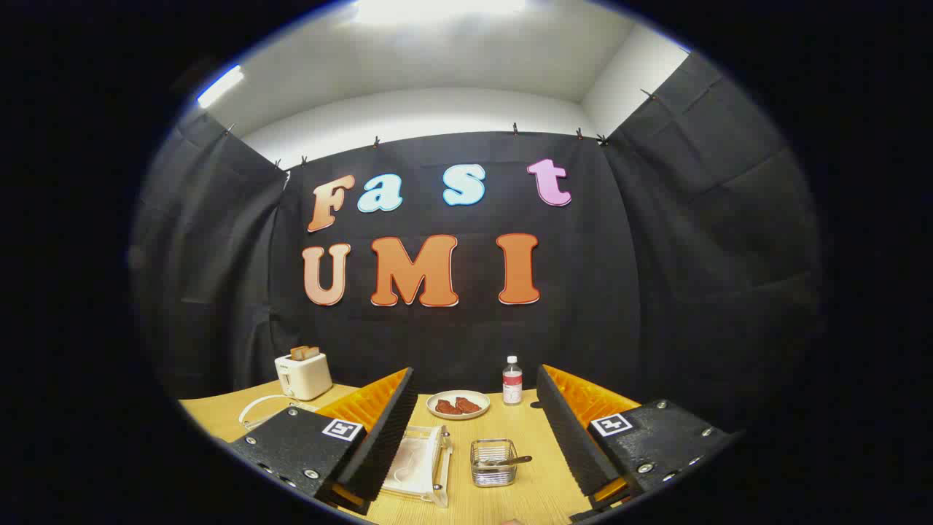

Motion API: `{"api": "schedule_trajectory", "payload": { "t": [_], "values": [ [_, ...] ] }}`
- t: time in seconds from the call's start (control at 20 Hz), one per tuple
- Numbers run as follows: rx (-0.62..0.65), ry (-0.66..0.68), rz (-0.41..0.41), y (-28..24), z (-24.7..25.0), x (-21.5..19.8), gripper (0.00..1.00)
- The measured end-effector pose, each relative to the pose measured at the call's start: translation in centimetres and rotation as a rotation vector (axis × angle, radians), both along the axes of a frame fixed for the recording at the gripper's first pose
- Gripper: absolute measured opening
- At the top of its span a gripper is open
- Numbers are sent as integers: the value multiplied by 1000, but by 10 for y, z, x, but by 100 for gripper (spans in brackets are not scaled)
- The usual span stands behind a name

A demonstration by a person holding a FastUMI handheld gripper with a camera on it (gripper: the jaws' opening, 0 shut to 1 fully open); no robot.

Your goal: Take the plate from the dish rack, then take the spoon from the basket and place it into the plate.

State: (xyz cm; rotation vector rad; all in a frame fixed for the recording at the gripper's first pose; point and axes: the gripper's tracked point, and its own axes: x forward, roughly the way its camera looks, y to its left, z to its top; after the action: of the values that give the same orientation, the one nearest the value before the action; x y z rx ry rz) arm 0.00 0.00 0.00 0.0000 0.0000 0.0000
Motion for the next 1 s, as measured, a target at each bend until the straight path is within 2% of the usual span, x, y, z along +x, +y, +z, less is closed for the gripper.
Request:
{"api": "schedule_trajectory", "payload": {
  "t": [0.1,0.55,1.0],
  "values": [
    [-3,9,-21,-3,0,2,98],
    [6,-3,-25,0,5,6,98],
    [0,-12,11,20,5,19,98]
  ]
}}
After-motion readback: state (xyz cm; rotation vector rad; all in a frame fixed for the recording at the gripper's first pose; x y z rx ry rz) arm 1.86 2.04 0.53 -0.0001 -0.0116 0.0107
